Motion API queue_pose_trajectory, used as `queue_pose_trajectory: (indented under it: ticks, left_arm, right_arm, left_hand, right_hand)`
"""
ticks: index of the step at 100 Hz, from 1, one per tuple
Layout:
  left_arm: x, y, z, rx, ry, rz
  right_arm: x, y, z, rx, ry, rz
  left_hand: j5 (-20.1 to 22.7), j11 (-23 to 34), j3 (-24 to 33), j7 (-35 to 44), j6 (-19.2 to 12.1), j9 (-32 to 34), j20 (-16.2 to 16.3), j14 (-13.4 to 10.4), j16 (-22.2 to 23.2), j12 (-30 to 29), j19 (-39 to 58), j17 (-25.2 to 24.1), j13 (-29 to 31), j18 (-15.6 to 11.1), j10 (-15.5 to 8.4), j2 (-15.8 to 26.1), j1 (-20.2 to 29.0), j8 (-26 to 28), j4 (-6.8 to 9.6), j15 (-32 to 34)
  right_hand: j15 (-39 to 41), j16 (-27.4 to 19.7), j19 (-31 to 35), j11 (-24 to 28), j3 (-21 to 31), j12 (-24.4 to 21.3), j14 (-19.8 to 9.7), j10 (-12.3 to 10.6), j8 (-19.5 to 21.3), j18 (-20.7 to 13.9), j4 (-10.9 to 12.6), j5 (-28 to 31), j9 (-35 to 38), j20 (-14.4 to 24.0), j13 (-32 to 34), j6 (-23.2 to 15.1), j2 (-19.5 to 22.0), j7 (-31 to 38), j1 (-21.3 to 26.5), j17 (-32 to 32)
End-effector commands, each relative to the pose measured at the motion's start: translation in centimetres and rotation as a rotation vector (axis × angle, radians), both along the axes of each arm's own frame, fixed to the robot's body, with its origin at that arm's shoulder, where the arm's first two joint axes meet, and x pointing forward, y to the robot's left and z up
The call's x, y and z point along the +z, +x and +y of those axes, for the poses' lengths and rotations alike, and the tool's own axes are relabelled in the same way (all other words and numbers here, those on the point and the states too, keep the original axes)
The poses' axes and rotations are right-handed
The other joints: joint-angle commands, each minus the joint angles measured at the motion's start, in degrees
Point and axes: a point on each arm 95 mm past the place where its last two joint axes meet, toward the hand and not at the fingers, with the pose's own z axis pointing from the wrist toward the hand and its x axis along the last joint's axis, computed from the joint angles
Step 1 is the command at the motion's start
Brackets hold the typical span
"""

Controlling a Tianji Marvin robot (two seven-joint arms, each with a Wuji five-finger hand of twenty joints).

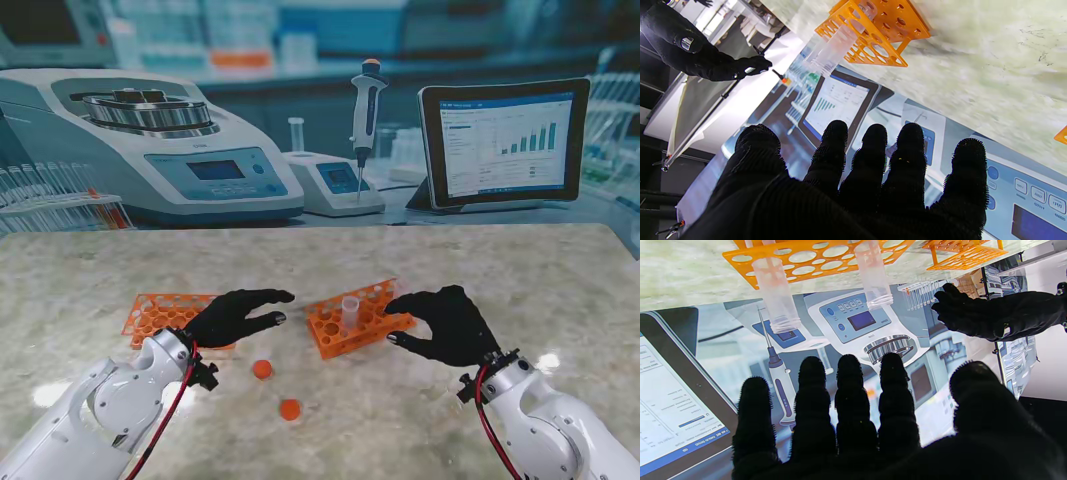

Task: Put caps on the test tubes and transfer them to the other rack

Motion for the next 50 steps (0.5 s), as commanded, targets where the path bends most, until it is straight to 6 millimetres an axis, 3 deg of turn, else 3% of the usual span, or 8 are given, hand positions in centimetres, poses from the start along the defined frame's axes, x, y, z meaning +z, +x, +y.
queue_pose_trajectory:
  ticks: [1, 50]
  left_arm:
    - [-0.1, -0.1, 0.1, -0.001, 0.005, 0.007]
    - [0.0, -0.1, 0.0, -0.014, 0.016, 0.008]
  right_arm:
    - [0.0, -0.1, 0.2, -0.005, -0.006, 0.005]
    - [-0.2, 1.6, -2.2, -0.079, -0.098, 0.012]
  left_hand:
    - [-0.1, -0.5, -0.7, -1.0, -0.1, -0.4, -1.4, -0.7, -0.7, -1.0, -2.2, -0.7, -0.1, 0.0, -0.2, 2.1, -1.0, 0.0, 0.75, -0.8]
    - [-0.3, -0.5, -0.7, -1.0, -0.2, -0.6, -1.2, -0.9, -0.7, -1.0, -2.3, -0.8, -0.4, -0.2, -0.6, 2.1, -1.1, 0.1, 0.78, -0.9]
  right_hand:
    - [-1.4, -0.2, -1.1, -0.4, -0.3, 0.0, 0.3, 0.5, 0.1, -0.4, 1.4, -1.8, -1.7, 0.1, -2.2, 1.0, 0.9, -1.2, -0.3, -1.0]
    - [-1.9, -0.4, -1.7, -1.1, 0.0, -0.3, 0.3, 1.1, -0.6, -0.8, 1.4, -3.4, -3.8, 0.6, -3.6, 4.1, -1.2, -2.7, -0.8, -1.7]
